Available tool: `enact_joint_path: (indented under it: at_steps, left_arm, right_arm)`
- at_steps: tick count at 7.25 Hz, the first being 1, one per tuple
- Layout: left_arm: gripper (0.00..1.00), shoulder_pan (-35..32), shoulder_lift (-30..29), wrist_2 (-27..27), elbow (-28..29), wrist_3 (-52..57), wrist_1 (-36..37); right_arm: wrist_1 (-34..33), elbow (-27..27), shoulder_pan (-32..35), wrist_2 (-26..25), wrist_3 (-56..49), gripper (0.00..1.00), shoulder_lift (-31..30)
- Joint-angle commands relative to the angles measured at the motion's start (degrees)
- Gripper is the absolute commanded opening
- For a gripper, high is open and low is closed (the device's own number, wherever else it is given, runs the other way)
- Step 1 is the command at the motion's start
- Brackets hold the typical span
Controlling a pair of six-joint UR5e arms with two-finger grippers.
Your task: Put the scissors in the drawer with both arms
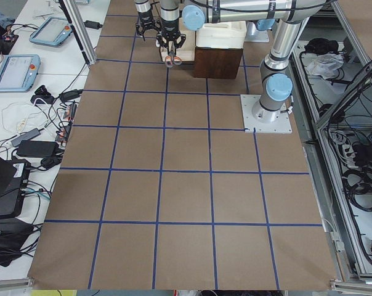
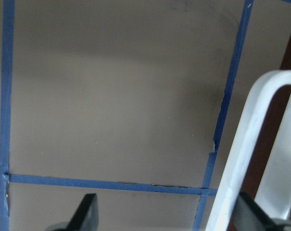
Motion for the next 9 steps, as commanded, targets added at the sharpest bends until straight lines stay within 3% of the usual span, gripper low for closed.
enact_joint_path:
  at_steps: [1,3,5,7,9]
  left_arm:
    - [0.00,-0.2,0.2,-0.1,0.1,0.0,0.0]
    - [0.00,-0.1,0.7,0.1,0.8,0.2,0.1]
    - [0.00,-0.2,0.0,-3.3,1.6,-0.8,-0.1]
    - [0.00,-5.6,-1.0,-4.9,1.6,-7.4,0.2]
    - [0.00,-12.1,-2.6,-4.8,3.2,-17.2,1.0]
  right_arm:
    - [0.9,0.0,0.1,-0.1,0.5,0.95,-1.4]
    - [3.0,0.4,0.1,-0.1,-2.1,0.95,-5.6]
    - [2.4,1.0,-0.4,-1.3,-22.1,0.96,-10.1]
    - [2.0,3.2,-1.4,-11.8,-44.7,1.00,-14.2]
    - [2.9,3.9,-5.9,-10.2,-60.7,1.00,-18.3]
